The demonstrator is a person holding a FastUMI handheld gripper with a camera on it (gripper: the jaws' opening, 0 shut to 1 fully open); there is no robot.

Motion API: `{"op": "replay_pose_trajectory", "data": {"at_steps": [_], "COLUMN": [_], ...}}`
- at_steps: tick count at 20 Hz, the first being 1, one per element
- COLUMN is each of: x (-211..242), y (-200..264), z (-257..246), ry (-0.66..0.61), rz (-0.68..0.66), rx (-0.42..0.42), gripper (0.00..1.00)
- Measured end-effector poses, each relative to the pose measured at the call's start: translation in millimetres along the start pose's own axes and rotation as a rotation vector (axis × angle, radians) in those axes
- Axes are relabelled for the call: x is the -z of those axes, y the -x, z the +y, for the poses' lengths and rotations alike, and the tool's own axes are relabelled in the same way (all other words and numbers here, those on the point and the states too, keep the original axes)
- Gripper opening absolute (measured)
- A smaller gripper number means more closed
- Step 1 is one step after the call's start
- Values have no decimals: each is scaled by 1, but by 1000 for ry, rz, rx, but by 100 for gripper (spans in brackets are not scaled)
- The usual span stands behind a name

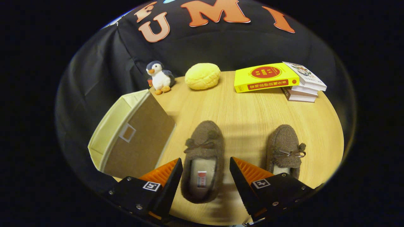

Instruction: Open the storage box then place both shoes into the box .Put the left shoe in first, then the right shoe, with the right side of both shoes facing outward in a uniform manner.

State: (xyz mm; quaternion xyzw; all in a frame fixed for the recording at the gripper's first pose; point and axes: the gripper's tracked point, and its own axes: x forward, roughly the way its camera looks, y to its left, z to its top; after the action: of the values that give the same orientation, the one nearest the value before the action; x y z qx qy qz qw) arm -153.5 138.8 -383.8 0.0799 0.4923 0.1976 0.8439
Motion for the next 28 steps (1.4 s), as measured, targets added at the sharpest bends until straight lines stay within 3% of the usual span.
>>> {"op": "replay_pose_trajectory", "data": {"at_steps": [5,9,13,18,21,28], "x": [14,10,3,3,-15,-80], "y": [-32,-57,-72,-67,-46,15], "z": [-18,-25,-15,-19,-3,46], "ry": [49,41,-6,-118,-198,-240], "rz": [37,37,21,53,23,-26], "rx": [17,35,0,73,50,46], "gripper": [78,62,40,5,4,4]}}
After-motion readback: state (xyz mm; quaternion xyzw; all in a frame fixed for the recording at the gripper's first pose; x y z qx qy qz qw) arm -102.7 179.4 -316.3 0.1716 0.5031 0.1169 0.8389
